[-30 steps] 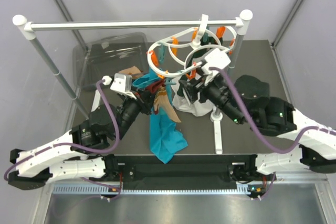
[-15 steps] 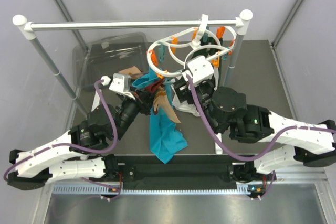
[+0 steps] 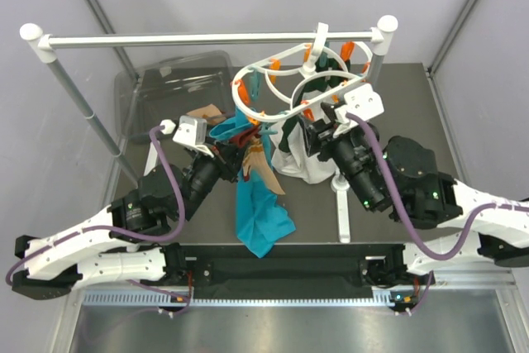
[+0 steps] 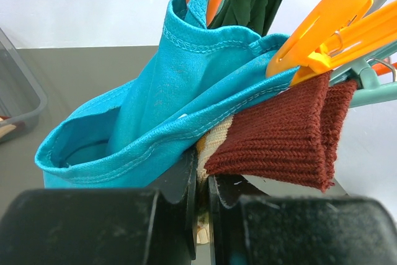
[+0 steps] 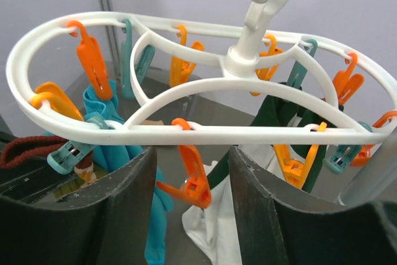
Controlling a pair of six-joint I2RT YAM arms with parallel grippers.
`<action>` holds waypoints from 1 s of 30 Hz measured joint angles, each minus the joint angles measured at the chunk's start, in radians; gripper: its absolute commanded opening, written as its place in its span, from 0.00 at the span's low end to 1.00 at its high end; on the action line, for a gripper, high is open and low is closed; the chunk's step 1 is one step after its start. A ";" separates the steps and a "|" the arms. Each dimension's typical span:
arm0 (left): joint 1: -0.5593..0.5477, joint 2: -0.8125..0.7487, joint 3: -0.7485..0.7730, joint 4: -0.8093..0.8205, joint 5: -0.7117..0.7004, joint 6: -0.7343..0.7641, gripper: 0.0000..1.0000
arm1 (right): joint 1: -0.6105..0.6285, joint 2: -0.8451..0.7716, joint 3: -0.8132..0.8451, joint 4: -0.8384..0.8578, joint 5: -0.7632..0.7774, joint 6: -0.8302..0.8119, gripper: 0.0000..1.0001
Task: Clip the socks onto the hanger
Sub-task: Open the clamp at the hanger.
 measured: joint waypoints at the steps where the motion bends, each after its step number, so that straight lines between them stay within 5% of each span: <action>1: 0.000 0.000 0.000 -0.002 0.003 -0.001 0.06 | 0.000 -0.011 0.000 -0.002 -0.014 0.001 0.51; 11: 0.000 0.000 0.000 -0.002 0.014 -0.008 0.05 | -0.007 -0.049 0.002 -0.095 -0.187 0.025 0.66; 30: 0.000 0.000 0.000 -0.012 0.032 -0.022 0.05 | -0.186 -0.050 0.003 -0.259 -0.437 0.026 0.58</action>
